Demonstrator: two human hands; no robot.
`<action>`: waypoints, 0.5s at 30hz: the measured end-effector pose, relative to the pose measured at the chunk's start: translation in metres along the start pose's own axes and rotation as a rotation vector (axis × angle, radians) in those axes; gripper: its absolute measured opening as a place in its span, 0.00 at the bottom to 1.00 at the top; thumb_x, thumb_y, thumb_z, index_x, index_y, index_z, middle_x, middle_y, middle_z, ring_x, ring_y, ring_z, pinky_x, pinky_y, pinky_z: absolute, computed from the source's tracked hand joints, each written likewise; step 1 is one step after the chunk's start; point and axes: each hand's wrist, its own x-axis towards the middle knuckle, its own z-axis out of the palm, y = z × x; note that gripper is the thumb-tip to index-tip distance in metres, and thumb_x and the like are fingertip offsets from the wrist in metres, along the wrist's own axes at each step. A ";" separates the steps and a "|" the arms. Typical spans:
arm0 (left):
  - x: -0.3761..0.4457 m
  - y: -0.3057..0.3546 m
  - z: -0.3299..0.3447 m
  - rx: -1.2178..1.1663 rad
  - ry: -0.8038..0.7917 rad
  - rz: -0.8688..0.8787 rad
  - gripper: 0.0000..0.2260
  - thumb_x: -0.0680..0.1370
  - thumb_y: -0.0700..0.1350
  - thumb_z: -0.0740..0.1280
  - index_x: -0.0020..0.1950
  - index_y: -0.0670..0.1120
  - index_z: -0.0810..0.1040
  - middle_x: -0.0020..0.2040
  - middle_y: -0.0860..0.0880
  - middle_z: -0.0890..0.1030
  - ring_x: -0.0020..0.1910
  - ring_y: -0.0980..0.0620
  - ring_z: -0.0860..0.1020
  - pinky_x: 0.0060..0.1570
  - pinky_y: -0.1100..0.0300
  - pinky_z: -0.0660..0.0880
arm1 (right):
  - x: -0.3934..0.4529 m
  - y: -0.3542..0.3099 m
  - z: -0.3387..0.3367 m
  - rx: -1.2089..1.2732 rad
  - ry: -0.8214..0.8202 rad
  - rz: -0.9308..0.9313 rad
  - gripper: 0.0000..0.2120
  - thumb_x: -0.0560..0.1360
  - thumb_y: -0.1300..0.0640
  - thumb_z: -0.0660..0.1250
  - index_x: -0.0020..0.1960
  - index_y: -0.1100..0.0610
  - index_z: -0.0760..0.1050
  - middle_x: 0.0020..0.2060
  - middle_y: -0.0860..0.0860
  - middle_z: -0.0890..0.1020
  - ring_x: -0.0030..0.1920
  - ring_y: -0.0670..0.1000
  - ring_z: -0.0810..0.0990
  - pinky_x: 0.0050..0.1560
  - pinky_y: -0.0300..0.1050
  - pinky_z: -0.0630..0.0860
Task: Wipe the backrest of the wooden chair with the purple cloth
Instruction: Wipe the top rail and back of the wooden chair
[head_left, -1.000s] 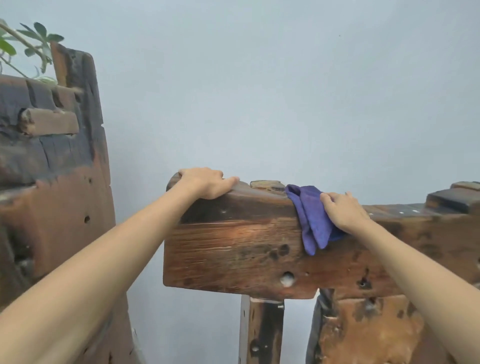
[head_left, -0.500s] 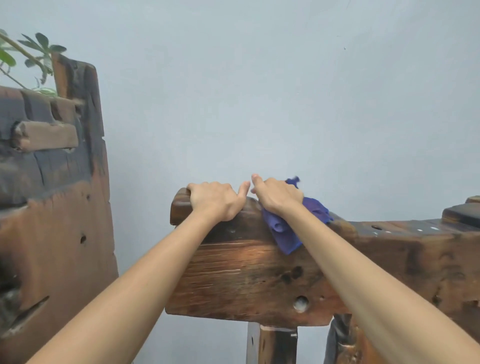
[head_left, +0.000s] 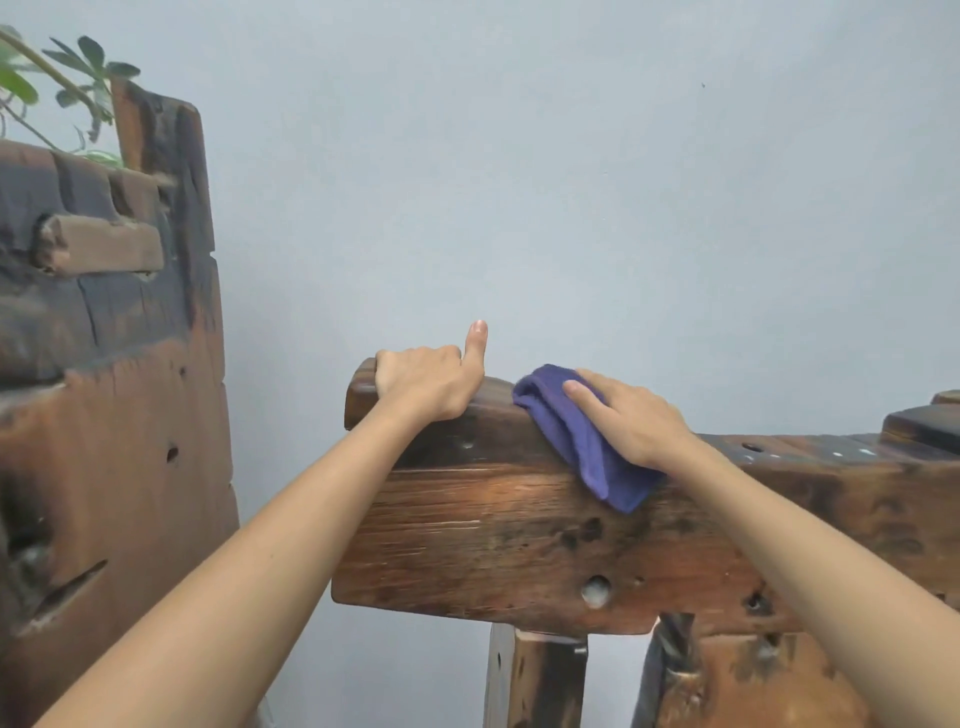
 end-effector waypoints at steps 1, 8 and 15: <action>-0.001 0.002 0.000 0.007 0.008 0.002 0.41 0.79 0.64 0.30 0.52 0.47 0.80 0.47 0.44 0.82 0.49 0.41 0.77 0.51 0.45 0.61 | -0.005 0.014 -0.004 -0.004 -0.019 0.050 0.35 0.76 0.28 0.42 0.71 0.43 0.72 0.71 0.47 0.77 0.69 0.57 0.75 0.65 0.55 0.70; -0.003 0.006 0.004 0.019 0.041 -0.021 0.41 0.77 0.67 0.30 0.41 0.47 0.78 0.39 0.46 0.81 0.43 0.42 0.77 0.52 0.45 0.66 | 0.047 0.040 -0.015 -0.040 -0.213 0.406 0.20 0.81 0.47 0.51 0.59 0.56 0.77 0.63 0.59 0.79 0.65 0.60 0.73 0.65 0.56 0.70; -0.005 0.008 0.003 0.028 0.049 -0.039 0.41 0.78 0.68 0.32 0.44 0.46 0.80 0.42 0.44 0.82 0.44 0.42 0.78 0.58 0.44 0.68 | 0.038 0.001 -0.002 0.167 -0.198 0.229 0.29 0.82 0.35 0.45 0.67 0.50 0.75 0.72 0.54 0.75 0.70 0.58 0.72 0.70 0.57 0.66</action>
